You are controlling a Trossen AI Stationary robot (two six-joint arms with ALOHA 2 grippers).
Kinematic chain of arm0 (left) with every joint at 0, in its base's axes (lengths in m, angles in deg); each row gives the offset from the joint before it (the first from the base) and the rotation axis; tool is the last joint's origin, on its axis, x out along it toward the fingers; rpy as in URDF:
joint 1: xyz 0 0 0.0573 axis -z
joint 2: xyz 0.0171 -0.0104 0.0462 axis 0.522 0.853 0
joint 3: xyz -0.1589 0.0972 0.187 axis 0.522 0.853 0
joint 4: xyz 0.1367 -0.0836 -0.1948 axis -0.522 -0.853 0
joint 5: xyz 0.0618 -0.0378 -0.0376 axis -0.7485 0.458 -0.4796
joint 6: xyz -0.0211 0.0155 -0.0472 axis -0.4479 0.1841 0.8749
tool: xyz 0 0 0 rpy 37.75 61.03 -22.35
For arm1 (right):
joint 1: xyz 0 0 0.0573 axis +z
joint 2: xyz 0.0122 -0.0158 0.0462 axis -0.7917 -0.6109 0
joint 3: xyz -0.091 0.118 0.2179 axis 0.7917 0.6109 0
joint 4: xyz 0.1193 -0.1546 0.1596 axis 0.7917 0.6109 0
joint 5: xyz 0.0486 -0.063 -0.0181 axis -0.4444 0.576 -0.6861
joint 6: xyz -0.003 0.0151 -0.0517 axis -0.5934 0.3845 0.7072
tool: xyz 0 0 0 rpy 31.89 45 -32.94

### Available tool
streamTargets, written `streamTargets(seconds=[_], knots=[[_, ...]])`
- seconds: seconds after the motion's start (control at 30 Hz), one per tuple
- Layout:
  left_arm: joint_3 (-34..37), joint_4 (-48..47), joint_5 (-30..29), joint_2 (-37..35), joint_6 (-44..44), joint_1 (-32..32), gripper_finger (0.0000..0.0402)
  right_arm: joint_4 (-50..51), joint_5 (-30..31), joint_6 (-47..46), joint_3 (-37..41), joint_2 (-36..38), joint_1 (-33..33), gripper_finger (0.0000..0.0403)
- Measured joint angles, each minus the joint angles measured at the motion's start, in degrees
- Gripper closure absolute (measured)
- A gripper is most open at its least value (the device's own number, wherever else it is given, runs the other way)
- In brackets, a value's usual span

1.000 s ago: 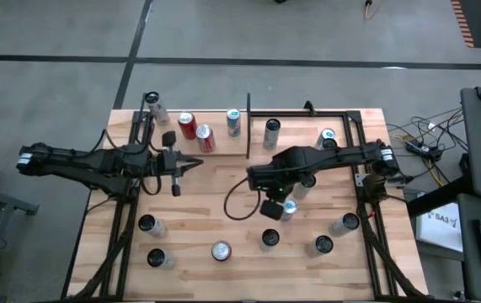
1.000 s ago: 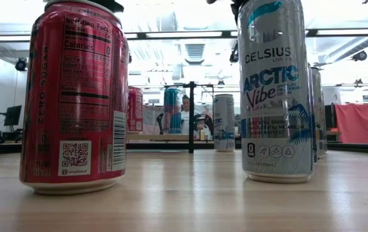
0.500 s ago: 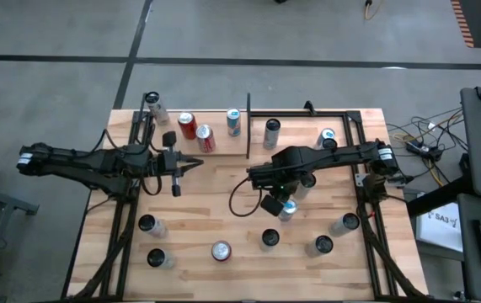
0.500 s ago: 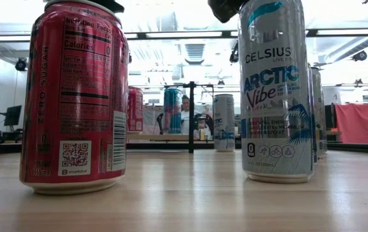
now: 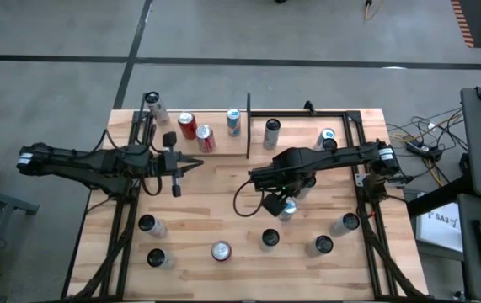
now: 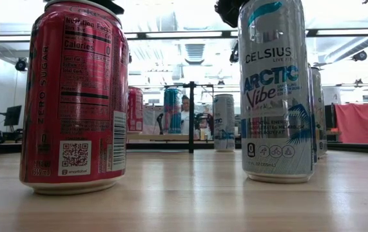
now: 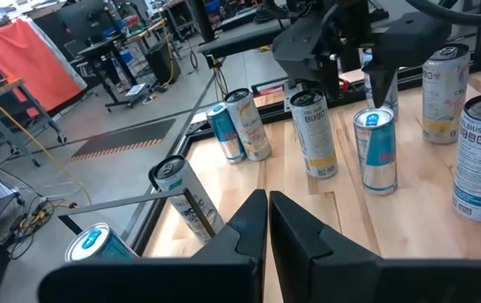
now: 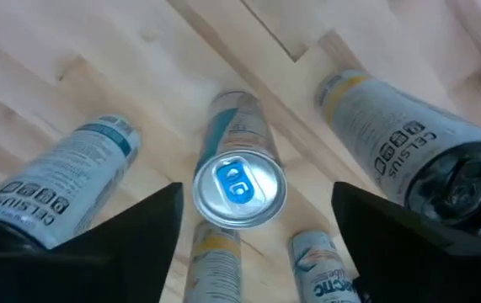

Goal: Place canned beverage on shelf
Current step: Put the bottom blue and silver soda can on the shelf aligned with the other blue and silver soda can

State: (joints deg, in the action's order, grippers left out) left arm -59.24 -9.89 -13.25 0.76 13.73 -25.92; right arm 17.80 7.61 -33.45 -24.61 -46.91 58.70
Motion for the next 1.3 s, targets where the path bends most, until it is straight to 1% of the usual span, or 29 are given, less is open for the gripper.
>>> streamTargets(seconds=[0.13, 0.37, 0.47, 0.73, 1.0, 1.1, 1.17, 1.27, 1.3], knots=[[0.03, 0.00, 0.00, 0.00, 0.00, 0.00, 0.0402, -0.14, -0.05, -2.49, 0.87, 0.00, 0.77, 0.0095], [0.05, 0.00, 0.00, 0.00, -0.01, -0.01, 0.0402, -1.16, -0.25, -6.45, 2.03, 0.00, 3.04, 0.0096], [0.05, 0.02, 0.00, 0.00, -0.01, 0.00, 0.0402, -3.10, -0.12, -7.55, 3.10, 0.00, 3.56, 0.0094], [0.05, 0.00, 0.00, 0.00, -0.02, 0.00, 0.0402, -5.94, -0.95, -8.61, 7.93, 0.00, 3.87, 0.0091], [0.07, 0.00, 0.00, 0.00, 0.00, 0.00, 0.0402, -14.17, -1.03, -7.62, 14.10, 0.01, 3.87, 0.0095], [0.09, 0.00, 0.00, 0.00, 0.00, 0.00, 0.0402, -13.83, -1.03, -7.62, 14.63, 0.00, 3.56, 0.0107], [0.09, 0.00, 0.00, 0.00, -0.02, 0.00, 0.0402, -13.91, -1.23, -7.66, 14.48, 0.07, 3.19, 0.0130], [0.09, 0.01, 0.01, 0.00, 0.00, 0.00, 0.0402, -13.73, -1.59, -7.59, 13.81, 0.09, 2.45, 0.0175], [0.09, 0.01, 0.01, 0.00, 0.00, 0.00, 0.0402, -13.81, -1.55, -7.41, 13.43, 0.09, 2.15, 0.0177]])
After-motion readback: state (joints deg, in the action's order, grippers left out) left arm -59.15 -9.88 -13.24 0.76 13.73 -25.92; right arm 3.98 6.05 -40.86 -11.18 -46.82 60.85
